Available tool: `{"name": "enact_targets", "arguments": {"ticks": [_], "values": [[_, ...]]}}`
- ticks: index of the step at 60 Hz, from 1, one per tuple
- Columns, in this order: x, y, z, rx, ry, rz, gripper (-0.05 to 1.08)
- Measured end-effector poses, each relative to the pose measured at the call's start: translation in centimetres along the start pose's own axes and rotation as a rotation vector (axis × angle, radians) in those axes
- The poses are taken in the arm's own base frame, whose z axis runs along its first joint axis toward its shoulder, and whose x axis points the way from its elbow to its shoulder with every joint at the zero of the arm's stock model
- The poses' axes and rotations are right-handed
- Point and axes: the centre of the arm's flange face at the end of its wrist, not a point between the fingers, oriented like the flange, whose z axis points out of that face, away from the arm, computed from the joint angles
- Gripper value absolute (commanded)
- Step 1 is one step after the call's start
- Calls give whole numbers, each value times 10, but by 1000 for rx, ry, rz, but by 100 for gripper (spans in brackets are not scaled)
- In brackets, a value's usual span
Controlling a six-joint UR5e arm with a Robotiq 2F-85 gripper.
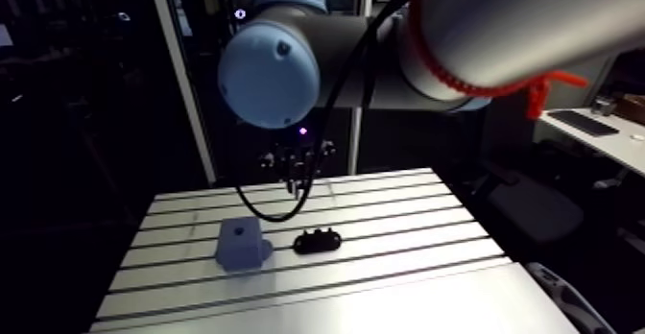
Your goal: Pick up the M10 bolt and insert it into the hex recess until seated.
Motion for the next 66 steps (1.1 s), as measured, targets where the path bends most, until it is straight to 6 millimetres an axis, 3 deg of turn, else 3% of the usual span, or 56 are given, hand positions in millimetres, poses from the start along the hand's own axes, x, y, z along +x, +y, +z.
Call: {"name": "enact_targets", "arguments": {"ticks": [26,66], "values": [[29,-47,-63,48,-157,-92,77],[51,-108,-47,13,-236,-190,77]]}}
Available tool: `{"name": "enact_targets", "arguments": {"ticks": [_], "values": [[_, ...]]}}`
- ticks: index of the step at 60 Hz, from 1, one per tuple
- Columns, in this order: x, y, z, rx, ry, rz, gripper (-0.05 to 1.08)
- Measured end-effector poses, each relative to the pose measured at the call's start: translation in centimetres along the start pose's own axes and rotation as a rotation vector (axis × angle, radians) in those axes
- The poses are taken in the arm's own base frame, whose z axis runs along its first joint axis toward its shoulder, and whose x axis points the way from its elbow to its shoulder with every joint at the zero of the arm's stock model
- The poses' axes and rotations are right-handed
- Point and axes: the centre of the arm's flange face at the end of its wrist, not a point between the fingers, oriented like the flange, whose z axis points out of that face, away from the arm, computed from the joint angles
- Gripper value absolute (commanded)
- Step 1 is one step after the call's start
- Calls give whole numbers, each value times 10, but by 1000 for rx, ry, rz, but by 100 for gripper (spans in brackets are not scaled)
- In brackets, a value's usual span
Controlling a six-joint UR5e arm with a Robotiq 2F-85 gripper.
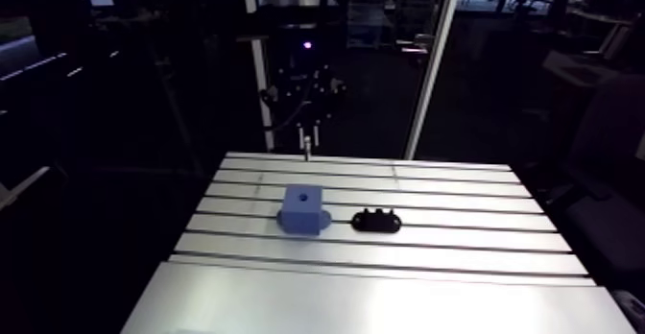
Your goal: Pick up the M10 bolt and insert it into the hex recess until seated.
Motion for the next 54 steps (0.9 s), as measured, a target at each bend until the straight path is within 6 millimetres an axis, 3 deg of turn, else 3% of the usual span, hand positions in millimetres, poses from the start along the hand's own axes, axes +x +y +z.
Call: {"name": "enact_targets", "arguments": {"ticks": [54], "values": [[34,-16,32,-50,-24,-57,77]]}}
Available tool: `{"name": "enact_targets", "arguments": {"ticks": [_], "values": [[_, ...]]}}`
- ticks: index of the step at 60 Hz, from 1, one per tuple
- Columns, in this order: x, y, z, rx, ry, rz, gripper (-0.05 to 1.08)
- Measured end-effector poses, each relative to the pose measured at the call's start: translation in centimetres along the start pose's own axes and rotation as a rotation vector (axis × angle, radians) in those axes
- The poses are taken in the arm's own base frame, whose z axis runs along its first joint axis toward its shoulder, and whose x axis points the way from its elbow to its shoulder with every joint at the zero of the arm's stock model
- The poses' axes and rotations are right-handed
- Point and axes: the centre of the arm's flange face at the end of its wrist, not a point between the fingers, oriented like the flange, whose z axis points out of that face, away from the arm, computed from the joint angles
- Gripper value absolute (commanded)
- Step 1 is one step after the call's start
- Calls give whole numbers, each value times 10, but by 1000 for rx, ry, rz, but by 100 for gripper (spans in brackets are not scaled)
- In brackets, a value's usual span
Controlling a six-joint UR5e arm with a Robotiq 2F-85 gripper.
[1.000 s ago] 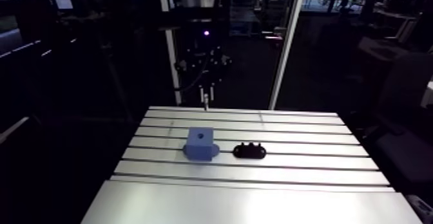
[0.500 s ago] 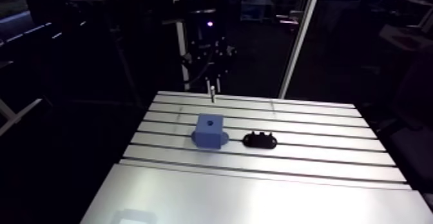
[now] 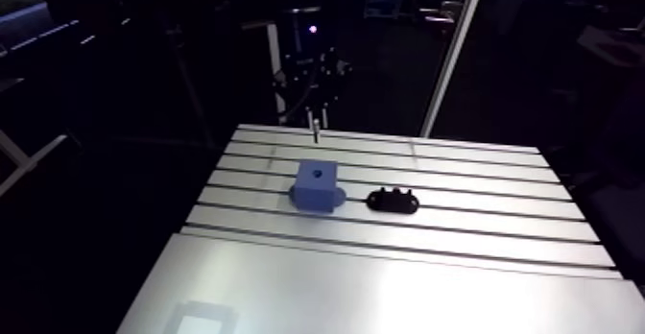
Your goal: Pick up the M10 bolt and insert it into the hex recess until seated.
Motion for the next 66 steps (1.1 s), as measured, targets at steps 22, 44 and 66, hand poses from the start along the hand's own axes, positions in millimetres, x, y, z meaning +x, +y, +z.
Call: {"name": "enact_targets", "arguments": {"ticks": [22,44,66], "values": [[4,-1,9,4,7,-8,77],[3,-2,15,10,-4,-24,77],[-2,-1,27,17,-27,-33,79]]}}
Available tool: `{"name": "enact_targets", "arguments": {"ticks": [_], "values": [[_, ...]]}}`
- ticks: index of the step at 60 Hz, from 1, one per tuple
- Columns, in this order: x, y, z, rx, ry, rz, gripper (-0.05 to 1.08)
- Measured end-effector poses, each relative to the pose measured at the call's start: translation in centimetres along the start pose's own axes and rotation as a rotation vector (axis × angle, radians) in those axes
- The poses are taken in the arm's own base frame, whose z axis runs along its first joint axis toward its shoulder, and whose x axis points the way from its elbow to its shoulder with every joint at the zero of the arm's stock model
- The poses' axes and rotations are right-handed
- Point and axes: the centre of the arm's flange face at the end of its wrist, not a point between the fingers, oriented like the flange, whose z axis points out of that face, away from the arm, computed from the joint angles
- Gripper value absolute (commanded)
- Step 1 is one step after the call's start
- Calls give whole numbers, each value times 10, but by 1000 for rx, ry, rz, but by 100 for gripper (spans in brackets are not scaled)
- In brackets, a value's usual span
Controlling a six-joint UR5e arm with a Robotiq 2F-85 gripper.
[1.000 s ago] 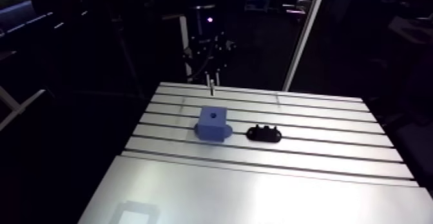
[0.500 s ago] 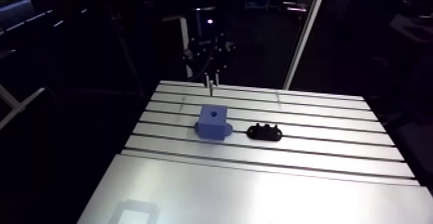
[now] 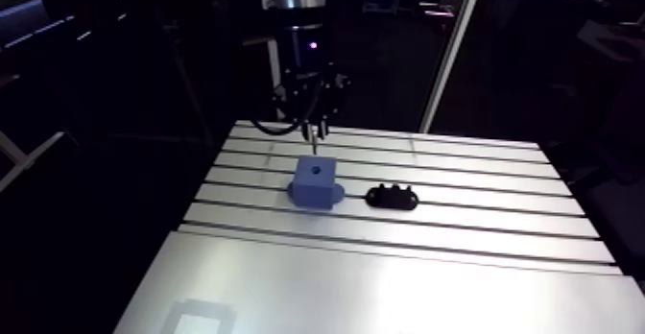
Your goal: Pick up the M10 bolt and insert it into the hex recess until seated.
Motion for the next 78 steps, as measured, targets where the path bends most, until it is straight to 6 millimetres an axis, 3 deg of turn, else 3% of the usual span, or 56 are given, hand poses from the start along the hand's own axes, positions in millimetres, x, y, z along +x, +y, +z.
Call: {"name": "enact_targets", "arguments": {"ticks": [78], "values": [[-6,-3,18,10,-4,-12,80]]}}
